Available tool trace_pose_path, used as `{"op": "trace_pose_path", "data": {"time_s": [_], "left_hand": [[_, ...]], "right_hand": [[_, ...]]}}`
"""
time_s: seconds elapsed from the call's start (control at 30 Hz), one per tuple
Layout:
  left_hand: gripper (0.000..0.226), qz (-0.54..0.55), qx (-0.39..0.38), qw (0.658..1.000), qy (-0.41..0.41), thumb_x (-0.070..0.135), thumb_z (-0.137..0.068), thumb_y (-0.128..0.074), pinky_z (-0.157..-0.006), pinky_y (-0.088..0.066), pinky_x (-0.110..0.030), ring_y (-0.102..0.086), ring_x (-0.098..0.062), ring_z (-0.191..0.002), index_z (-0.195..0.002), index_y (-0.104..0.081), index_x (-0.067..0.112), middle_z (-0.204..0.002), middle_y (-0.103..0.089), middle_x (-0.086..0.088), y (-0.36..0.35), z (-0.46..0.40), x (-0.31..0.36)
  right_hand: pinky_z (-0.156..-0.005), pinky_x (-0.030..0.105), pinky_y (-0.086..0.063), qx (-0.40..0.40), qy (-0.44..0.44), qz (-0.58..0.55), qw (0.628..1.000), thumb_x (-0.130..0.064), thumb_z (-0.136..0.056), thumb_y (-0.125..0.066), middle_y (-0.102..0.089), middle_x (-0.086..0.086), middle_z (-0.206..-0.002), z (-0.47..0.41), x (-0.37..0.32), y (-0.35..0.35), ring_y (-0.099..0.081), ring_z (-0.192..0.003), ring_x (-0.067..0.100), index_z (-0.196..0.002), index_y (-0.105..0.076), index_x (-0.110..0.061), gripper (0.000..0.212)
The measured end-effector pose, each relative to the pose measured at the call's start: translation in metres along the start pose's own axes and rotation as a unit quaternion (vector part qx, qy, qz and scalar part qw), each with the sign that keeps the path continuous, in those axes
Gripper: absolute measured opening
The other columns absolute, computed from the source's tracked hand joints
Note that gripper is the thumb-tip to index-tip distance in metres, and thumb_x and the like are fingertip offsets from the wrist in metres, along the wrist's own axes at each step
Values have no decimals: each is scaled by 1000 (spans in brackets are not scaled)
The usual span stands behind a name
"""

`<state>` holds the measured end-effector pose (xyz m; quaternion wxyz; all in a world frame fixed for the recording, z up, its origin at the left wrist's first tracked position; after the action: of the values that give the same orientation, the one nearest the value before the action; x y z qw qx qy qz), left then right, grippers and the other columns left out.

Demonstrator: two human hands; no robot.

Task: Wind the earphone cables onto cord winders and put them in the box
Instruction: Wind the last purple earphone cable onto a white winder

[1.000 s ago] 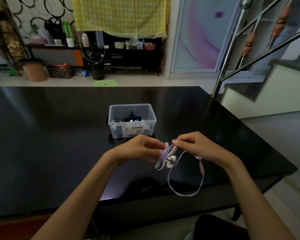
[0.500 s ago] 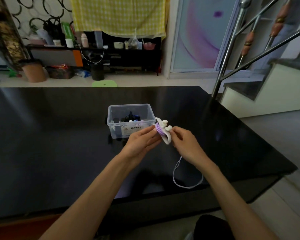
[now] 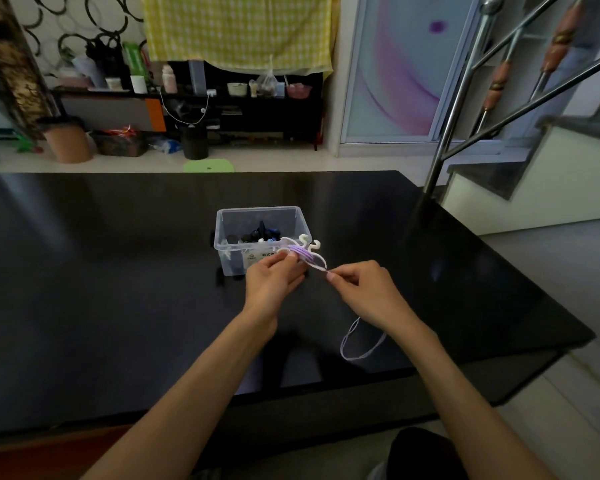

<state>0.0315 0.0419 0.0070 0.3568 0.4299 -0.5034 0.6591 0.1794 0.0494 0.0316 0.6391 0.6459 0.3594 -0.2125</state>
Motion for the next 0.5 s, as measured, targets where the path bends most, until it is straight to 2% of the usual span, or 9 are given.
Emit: {"op": "trace_pose_path", "data": {"time_s": [0.1, 0.23, 0.37, 0.5], "left_hand": [[13, -41, 10, 999, -34, 11, -96, -51, -63, -54, -13, -68, -7, -78, -92, -63, 11, -88, -70, -6, 0, -1, 2], [15, -91, 1, 993, -73, 11, -96, -51, -67, -56, -16, -69, -14, -83, -100, -64, 5, -96, -71, -13, -3, 1, 7], [18, -96, -8, 992, -85, 13, -96, -52, -76, -56, -20, -69, -16, -92, -107, -62, 4, -100, -72, -13, -5, 1, 9], [22, -121, 13, 986, -112, 14, -93, -57, -80, -57, -25, -70, -16, -91, -110, -56, 0, -97, -72, -12, -4, 2, 11]], "right_hand": [[-83, 40, -54, 16, -15, 2, 1000, -29, -91, -58, -71, -2, -78, 0, 2, 0, -65, -78, 14, -100, -74, -21, 20], [-72, 25, -50, 39, -37, -41, 998, -29, -91, -58, -64, -3, -62, 2, 2, 5, -60, -63, 5, -92, -75, -21, 19], [-57, 20, -38, 47, -121, -219, 967, -27, -92, -57, -56, 0, -62, 5, 10, 0, -47, -57, 7, -82, -72, -22, 19], [-36, 13, -25, 54, -190, -349, 916, -21, -92, -58, -47, -1, -58, 10, 11, -10, -32, -40, 2, -88, -71, -7, 19]]}}
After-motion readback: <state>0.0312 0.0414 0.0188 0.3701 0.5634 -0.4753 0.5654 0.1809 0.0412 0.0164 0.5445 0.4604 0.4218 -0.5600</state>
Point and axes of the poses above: each hand's wrist, its own z-axis away from the middle knuckle, its own y-axis out of the back of the hand, x = y × z, the point moved 6 cm from there along -z, towards the middle knuckle
